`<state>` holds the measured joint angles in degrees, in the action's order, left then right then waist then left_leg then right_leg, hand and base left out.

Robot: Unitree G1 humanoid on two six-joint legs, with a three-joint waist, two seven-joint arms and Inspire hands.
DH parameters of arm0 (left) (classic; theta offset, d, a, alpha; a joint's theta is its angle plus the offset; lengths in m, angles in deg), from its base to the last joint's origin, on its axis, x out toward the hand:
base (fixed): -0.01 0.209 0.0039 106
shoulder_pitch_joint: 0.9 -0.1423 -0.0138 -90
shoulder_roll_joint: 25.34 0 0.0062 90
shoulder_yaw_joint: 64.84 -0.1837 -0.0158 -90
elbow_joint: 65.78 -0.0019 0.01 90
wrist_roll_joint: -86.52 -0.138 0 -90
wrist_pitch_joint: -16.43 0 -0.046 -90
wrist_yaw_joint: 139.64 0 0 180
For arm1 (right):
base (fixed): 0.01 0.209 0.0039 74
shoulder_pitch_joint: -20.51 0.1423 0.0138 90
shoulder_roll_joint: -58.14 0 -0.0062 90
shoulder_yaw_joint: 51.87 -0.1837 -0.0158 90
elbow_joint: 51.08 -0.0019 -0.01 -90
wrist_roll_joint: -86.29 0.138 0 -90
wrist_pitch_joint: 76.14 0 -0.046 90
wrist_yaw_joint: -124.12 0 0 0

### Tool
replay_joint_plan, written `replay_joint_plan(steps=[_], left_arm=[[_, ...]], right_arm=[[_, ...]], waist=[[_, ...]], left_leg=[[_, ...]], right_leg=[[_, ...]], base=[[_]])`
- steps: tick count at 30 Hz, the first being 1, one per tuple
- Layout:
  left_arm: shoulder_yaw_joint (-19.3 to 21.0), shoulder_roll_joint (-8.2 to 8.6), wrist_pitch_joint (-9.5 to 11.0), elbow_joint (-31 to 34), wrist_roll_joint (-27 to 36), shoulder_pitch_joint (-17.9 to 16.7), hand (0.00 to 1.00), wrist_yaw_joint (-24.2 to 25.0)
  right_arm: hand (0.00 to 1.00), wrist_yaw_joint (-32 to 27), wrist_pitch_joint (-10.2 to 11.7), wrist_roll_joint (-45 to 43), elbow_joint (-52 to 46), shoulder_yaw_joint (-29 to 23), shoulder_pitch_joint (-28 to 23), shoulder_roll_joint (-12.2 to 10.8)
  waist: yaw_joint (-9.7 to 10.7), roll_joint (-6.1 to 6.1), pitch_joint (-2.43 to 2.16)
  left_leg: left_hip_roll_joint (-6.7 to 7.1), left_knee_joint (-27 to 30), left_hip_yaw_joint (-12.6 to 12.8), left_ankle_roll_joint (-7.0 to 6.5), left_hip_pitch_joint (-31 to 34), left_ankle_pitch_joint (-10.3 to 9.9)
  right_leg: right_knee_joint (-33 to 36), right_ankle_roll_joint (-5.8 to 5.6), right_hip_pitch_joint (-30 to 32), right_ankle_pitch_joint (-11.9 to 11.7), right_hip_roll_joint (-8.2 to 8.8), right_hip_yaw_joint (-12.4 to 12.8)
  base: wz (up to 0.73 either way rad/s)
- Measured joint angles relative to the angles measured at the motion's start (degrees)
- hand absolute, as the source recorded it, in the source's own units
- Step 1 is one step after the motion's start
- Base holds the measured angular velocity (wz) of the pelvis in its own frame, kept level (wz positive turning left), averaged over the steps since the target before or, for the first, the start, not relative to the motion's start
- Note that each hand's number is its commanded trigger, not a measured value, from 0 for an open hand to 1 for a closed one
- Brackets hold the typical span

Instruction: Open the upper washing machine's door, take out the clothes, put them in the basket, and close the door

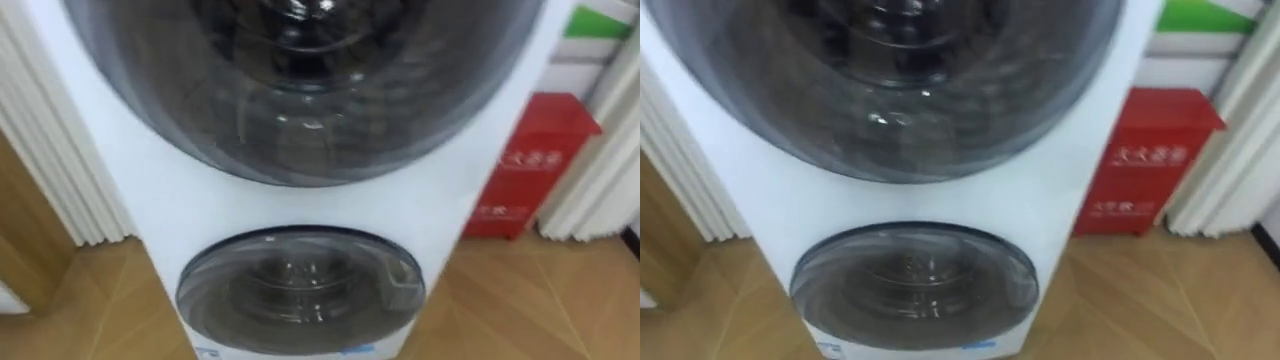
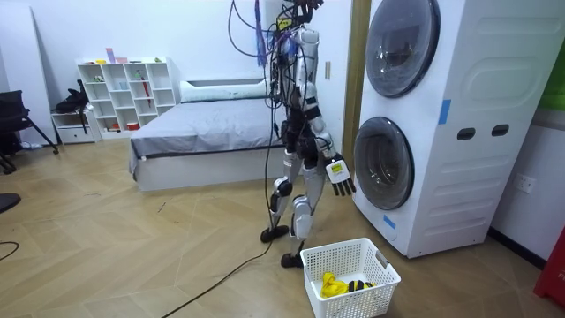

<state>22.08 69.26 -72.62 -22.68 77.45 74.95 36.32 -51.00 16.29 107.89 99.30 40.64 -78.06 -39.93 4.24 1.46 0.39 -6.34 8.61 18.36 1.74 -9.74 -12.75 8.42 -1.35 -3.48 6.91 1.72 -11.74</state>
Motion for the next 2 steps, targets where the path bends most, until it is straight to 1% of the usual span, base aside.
replay_joint_plan(steps=[1, 2], left_arm=[[2.38, 0.06, 0.85, -3.93, 0.44, -0.78, 0.0, -2.14], [4.11, 0.13, 0.89, -6.85, 0.58, -1.43, 0.0, -4.17]], right_arm=[[0.0, 0.31, 0.03, 1.13, 0.23, -0.69, -0.64, -0.07], [0.0, 0.64, 0.03, 1.77, 0.87, -1.32, -0.92, -0.28]], waist=[[-0.1, -0.06, -0.08], [-0.09, -0.03, -0.16]], left_leg=[[0.01, -0.1, -0.38, 0.0, -0.59, 0.0], [0.06, -0.14, -0.46, 0.01, -1.01, -0.01]], right_leg=[[-0.17, 0.0, -0.61, 0.0, 0.02, -0.52], [-0.66, 0.0, -0.97, 0.0, 0.12, -1.82]], base=[[0.15], [0.13]])
